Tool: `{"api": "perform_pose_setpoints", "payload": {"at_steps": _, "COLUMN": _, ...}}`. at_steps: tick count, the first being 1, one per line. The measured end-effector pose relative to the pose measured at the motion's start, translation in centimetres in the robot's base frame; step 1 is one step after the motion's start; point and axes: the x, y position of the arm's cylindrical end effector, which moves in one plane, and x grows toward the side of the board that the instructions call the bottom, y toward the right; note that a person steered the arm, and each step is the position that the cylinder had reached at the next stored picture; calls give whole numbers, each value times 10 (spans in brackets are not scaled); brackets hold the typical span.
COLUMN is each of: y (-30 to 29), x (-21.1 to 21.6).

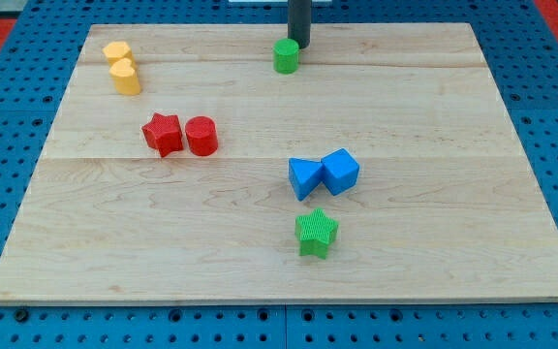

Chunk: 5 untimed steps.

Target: Place the green circle towards the top center top center of the board

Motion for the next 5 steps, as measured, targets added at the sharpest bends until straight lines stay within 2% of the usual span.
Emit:
{"api": "perform_pose_setpoints", "payload": {"at_steps": 2, "y": -58, "x": 3}}
{"api": "perform_pose_setpoints", "payload": {"at_steps": 4, "y": -73, "x": 7}}
{"api": "perform_pose_setpoints", "payload": {"at_steps": 5, "y": -89, "x": 29}}
